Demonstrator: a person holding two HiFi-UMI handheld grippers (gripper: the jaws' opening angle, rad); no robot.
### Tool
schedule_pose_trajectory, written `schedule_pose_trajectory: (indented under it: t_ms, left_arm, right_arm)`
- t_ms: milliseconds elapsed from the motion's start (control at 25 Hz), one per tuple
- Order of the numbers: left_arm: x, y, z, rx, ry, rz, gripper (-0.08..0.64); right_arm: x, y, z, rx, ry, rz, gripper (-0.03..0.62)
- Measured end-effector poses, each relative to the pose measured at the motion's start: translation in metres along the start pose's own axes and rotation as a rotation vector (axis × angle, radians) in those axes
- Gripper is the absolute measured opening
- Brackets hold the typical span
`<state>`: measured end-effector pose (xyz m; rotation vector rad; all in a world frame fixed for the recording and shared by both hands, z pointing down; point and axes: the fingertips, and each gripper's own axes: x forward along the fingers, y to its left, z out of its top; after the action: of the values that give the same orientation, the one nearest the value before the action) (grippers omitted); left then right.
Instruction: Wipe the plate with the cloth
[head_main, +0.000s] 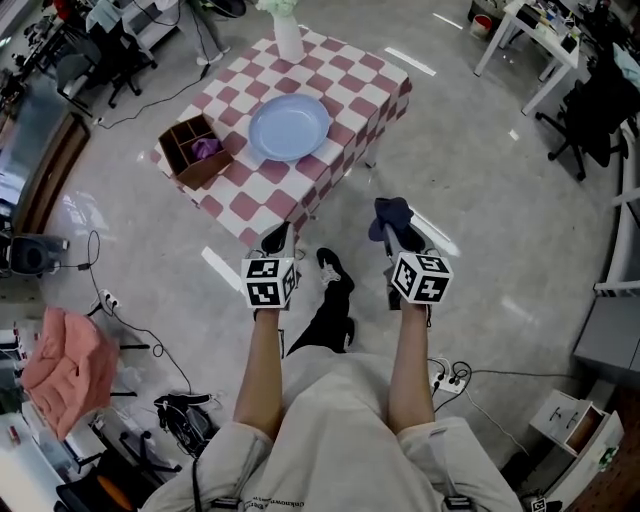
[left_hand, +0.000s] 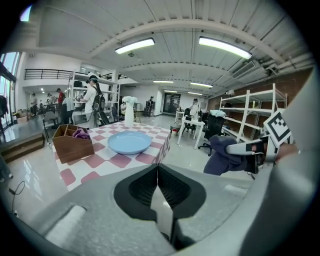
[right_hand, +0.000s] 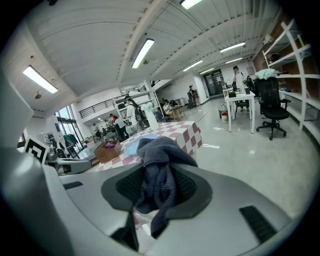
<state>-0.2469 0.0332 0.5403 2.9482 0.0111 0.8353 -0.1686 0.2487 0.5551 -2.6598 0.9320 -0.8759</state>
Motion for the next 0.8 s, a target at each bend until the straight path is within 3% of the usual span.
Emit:
schedule_pose_trajectory:
  t_ms: [240, 800]
  left_arm:
    - [0.048, 0.028, 0.021, -0.052, 0.004, 0.022, 0.011]
    - [0.144, 0.120, 0.091, -0.203, -0.037, 0.138, 0.011]
  right_arm:
    - [0.046, -0.005, 0.023, -0.017, 0.041, 0.021, 0.133]
    - [0.188, 0.019, 0.110, -0.222, 0.153, 0.137, 0.133]
